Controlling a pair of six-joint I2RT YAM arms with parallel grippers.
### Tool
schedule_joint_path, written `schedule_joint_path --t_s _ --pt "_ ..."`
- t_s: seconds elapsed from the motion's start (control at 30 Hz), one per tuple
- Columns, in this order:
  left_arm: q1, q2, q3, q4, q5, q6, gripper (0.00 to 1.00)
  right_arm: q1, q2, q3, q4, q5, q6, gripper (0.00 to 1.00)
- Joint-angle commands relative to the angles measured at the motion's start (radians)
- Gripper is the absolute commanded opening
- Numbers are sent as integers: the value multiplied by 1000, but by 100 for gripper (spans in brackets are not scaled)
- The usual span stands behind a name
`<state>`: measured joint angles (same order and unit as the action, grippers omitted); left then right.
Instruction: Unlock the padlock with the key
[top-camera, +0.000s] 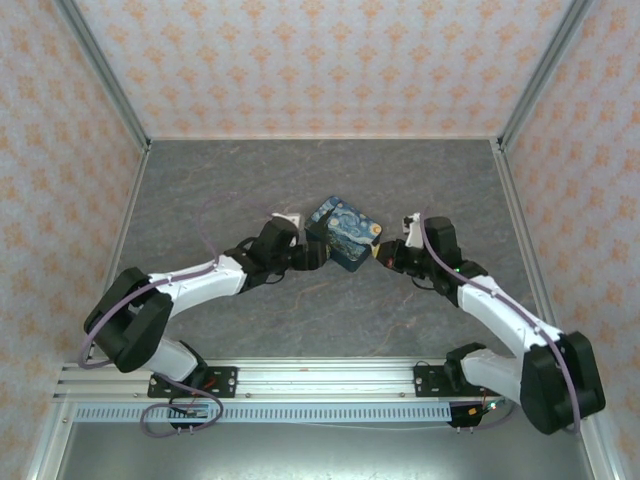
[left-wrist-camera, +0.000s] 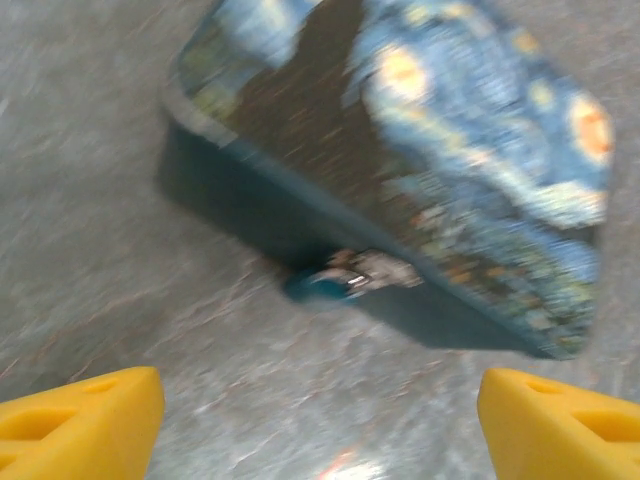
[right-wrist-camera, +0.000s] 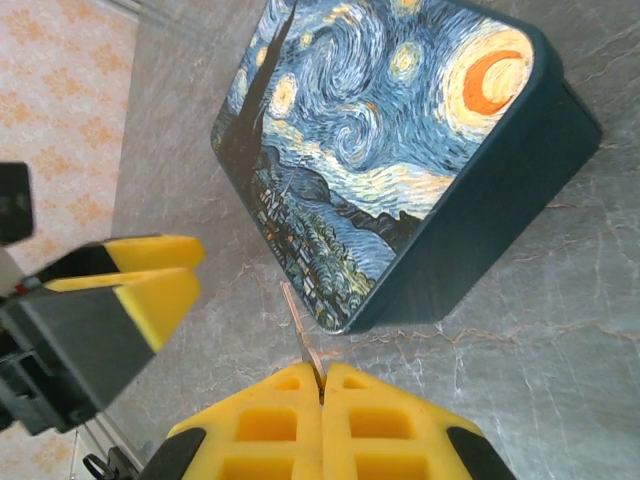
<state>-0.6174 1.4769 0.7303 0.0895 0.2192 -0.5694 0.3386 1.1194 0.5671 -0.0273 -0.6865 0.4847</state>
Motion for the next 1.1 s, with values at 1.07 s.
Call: schedule_joint_path --t_s 1.07 --pt "85 289 -7 475 270 197 64 42 407 198 68 22 -53 0"
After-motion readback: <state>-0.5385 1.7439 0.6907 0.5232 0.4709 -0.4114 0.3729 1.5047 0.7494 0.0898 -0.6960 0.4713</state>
